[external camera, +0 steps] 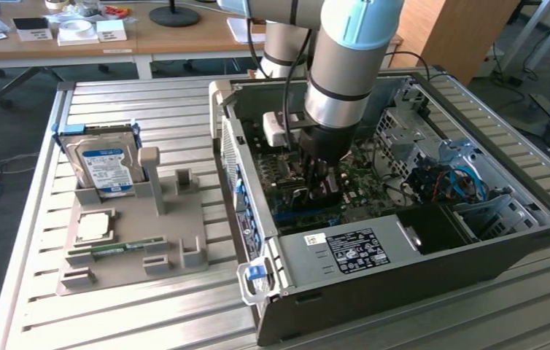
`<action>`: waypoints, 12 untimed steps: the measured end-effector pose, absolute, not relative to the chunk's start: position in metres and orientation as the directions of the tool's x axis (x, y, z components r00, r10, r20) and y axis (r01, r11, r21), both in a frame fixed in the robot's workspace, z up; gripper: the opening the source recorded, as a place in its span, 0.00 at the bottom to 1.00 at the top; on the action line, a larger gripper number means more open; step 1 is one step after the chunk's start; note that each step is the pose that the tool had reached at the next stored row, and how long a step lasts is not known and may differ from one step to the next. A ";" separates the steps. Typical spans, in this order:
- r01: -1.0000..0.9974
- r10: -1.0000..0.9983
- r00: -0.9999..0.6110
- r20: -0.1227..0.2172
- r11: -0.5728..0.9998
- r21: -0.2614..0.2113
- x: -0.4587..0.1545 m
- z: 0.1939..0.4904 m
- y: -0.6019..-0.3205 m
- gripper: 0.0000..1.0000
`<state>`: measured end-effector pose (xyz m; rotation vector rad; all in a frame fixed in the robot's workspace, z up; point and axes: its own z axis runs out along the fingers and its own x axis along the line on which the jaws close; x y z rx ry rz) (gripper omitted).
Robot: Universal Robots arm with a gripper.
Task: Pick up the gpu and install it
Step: 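Insert the gpu into the slot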
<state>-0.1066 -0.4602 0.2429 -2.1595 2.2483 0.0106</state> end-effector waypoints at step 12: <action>-0.999 -0.999 -0.040 -0.022 0.040 -0.012 -0.107 0.242 -0.460 0.26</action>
